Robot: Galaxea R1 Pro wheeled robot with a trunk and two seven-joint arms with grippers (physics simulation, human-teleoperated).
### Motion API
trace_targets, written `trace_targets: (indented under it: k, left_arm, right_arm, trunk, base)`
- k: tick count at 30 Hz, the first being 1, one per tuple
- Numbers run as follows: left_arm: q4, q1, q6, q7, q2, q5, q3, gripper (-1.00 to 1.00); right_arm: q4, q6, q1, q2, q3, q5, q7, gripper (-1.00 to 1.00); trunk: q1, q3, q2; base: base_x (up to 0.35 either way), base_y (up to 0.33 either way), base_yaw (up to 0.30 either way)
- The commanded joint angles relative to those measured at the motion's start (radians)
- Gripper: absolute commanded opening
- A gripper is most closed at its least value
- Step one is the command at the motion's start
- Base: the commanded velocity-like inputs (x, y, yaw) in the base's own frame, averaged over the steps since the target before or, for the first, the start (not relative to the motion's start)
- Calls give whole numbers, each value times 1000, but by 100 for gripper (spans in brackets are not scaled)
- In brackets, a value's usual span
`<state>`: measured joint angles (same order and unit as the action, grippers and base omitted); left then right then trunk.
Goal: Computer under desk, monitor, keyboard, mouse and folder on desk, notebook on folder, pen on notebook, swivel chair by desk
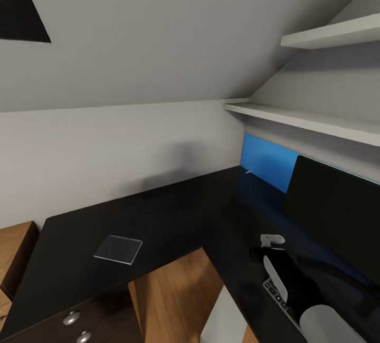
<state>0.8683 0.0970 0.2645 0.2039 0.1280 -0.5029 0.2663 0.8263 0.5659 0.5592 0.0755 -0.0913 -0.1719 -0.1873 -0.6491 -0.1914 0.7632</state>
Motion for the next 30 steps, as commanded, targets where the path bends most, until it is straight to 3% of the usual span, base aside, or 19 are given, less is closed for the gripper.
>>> trace_targets:
  k: [1,6,9,11,12,15,23,30]
  left_arm:
    - [1,0,4,8,1,-8,7,100]
    - [1,0,4,8,1,-9,9,100]
    - [0,0,4,8,1,-9,17,100]
    - [0,0,4,8,1,-9,26,100]
    - [0,0,4,8,1,-9,28,100]
    - [0,0,4,8,1,-9,31,100]
    - [-1,0,4,8,1,-9,42,100]
    - [0,0,5,11,1,-10,71,100]
  right_arm:
    - [-1,4,1,2,-5,-11,-10,-100]
    - [-18,-35,1,7,-5,12,-9,-100]
    - [-19,-52,1,9,-9,26,31,-100]
    - [-19,-67,1,22,-32,156,152,-100]
    - [-20,-74,1,25,-36,189,179,-100]
    - [-22,-84,1,27,-40,236,223,-100]
    - [-59,-90,1,31,-70,318,249,-100]
    - [-62,-90,1,33,-73,337,250,-100]
  trunk:
    - [0,-1,1]
    - [0,-1,1]
    - [0,-1,1]
    - [0,-1,1]
    - [0,-1,1]
    - [0,-1,1]
    - [0,-1,1]
    - [-12,-11,22]
  base:
    - [39,0,0]
    - [11,0,0]
    - [0,0,0]
    - [0,0,0]
    - [0,0,0]
    - [0,0,0]
    - [0,0,0]
    - [0,0,0]
